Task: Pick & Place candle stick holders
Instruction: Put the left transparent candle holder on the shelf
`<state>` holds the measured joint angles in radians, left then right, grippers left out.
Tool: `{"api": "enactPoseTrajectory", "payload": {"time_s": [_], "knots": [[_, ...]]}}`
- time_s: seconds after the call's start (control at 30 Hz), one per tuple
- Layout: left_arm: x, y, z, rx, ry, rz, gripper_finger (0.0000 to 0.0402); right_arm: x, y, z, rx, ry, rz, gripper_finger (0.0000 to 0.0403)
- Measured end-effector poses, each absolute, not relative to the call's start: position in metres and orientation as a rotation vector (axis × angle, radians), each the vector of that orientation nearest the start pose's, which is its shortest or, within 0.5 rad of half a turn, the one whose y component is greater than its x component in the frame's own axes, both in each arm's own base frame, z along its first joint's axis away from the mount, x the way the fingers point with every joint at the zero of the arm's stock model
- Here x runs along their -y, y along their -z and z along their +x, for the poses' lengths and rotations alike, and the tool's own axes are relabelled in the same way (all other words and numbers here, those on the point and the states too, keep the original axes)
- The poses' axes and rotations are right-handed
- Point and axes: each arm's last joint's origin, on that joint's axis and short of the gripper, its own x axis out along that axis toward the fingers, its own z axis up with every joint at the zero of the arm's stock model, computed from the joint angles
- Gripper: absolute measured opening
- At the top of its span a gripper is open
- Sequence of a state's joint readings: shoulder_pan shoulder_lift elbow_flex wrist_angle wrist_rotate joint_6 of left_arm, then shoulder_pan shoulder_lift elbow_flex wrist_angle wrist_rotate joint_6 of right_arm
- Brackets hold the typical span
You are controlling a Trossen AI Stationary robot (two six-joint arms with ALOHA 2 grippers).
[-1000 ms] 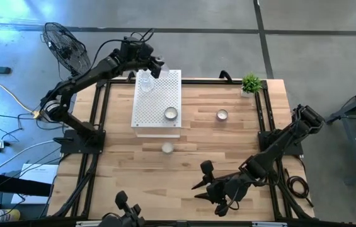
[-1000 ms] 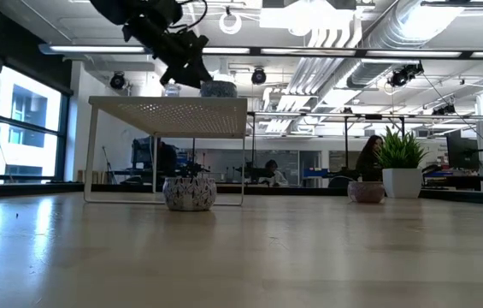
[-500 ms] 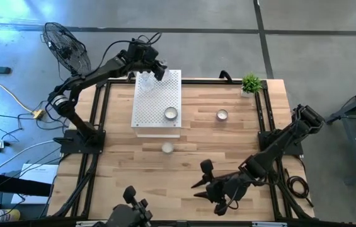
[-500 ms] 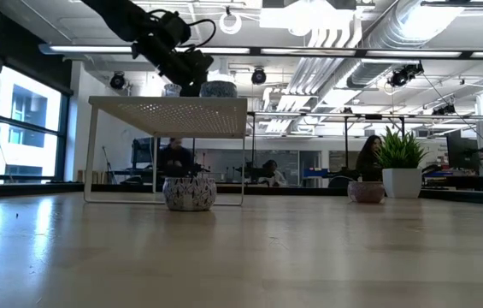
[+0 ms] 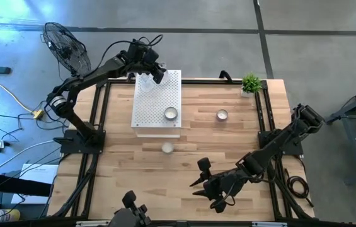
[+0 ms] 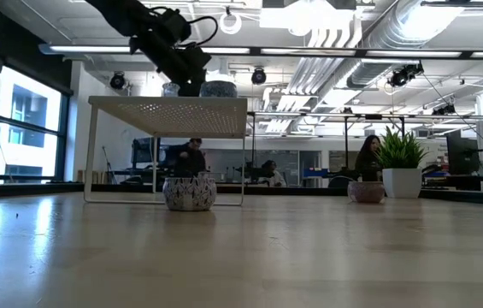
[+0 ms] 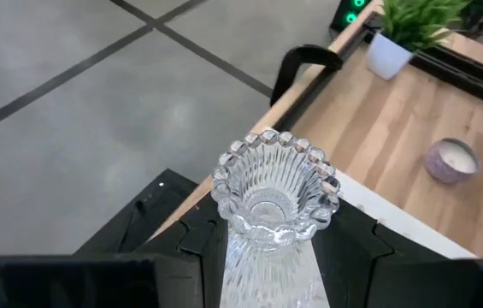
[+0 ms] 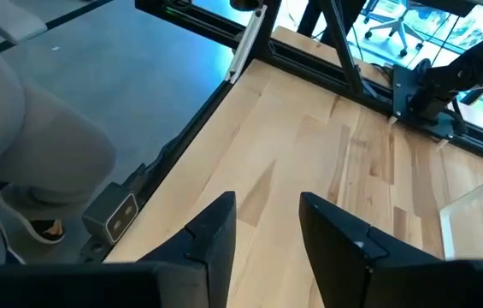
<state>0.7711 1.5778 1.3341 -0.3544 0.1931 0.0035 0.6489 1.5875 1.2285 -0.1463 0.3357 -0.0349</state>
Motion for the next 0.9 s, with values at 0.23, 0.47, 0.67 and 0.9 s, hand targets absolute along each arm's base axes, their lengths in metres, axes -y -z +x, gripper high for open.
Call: {"api": "enactPoseTrajectory", "payload": {"time_s": [0.23, 0.47, 0.67, 0.9], "knots": [[-0.233, -0.318, 0.251, -0.567, -0.548, -0.291, 0.013, -0.208, -0.292, 0.291, -0.442, -0.312, -0.274, 0.0126], [-0.229, -0.319, 0.247, -0.592, -0.529, -0.297, 0.013, -0.208, -0.292, 0.291, -0.442, -0.313, -0.274, 0.0126], [-0.228, -0.319, 0.247, -0.598, -0.514, -0.306, 0.0153, -0.208, -0.292, 0.291, -0.443, -0.315, -0.272, 0.0126], [-0.226, -0.312, 0.245, -0.646, -0.516, -0.354, 0.0244, -0.208, -0.291, 0.291, -0.444, -0.314, -0.266, 0.0126]]}}
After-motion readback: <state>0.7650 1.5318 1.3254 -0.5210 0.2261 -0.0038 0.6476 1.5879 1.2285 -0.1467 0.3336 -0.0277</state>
